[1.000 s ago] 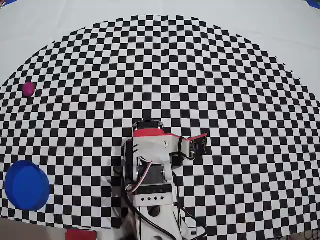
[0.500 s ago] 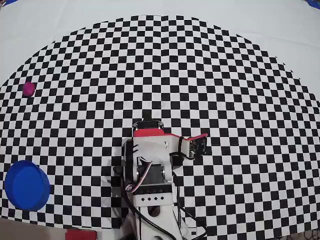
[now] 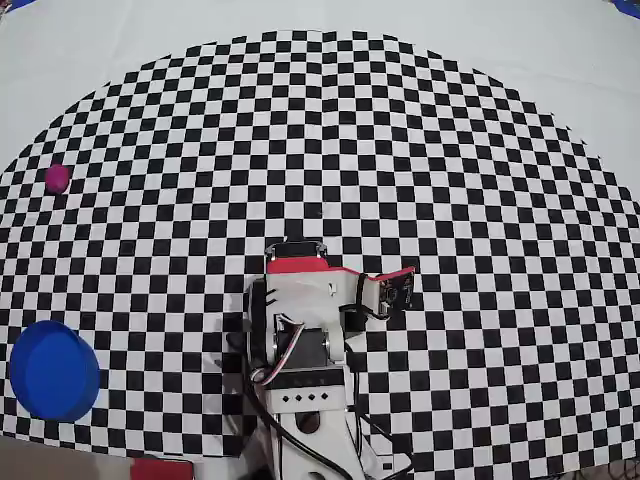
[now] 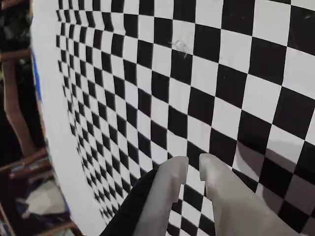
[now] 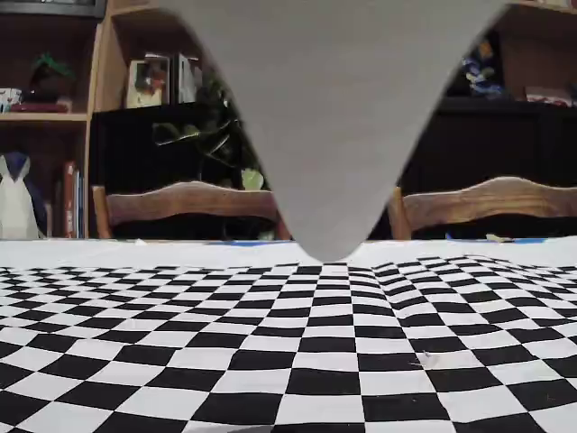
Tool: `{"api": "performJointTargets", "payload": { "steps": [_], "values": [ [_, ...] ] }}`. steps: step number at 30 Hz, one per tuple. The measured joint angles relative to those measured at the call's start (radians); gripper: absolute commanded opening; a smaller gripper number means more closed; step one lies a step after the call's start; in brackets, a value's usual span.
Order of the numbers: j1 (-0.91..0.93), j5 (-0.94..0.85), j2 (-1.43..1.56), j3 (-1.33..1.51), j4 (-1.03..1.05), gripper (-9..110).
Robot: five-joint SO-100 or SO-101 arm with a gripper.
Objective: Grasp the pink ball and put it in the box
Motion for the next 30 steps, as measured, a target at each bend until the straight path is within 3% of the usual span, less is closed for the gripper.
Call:
{"api": "performJointTargets", "payload": {
  "steps": [11, 13, 15, 30],
  "values": [
    [0.012, -0.057, 0.0, 0.0, -0.146, 1],
    [0.009, -0.158, 0.0, 0.0, -0.178, 2],
    [0.009, -0.278, 0.0, 0.0, -0.196, 12],
    [0.04, -1.333, -0.055, 0.0, -0.489, 28]
  ]
}}
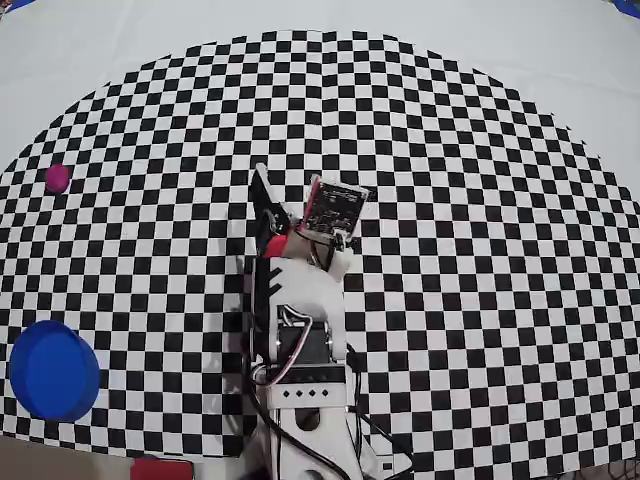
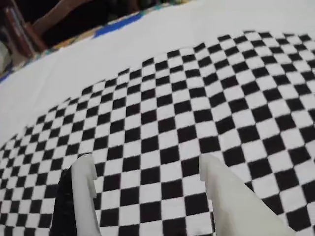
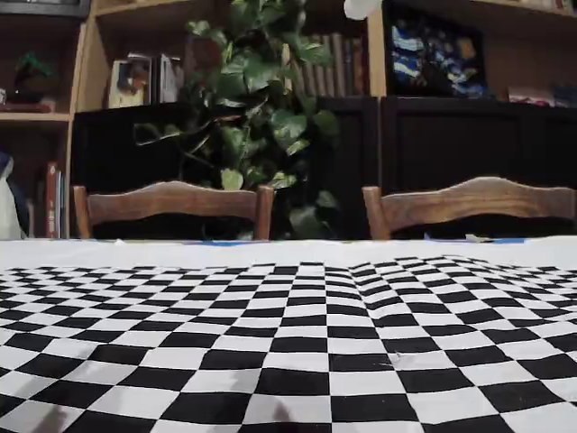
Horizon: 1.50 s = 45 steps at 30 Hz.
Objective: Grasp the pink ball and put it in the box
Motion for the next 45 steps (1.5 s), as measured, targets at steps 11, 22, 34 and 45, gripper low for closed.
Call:
{"api": "performJointTargets", "payload": {
  "steps": [11, 22, 34, 45],
  "values": [
    [0.0, -0.327, -0.028, 0.0, -0.092, 34],
    [-0.005, -0.342, -0.028, 0.0, -0.098, 34],
    [-0.005, -0.325, -0.028, 0.0, -0.126, 34],
    [-0.078, -0.314, -0.064, 0.0, -0.152, 33]
  ]
}}
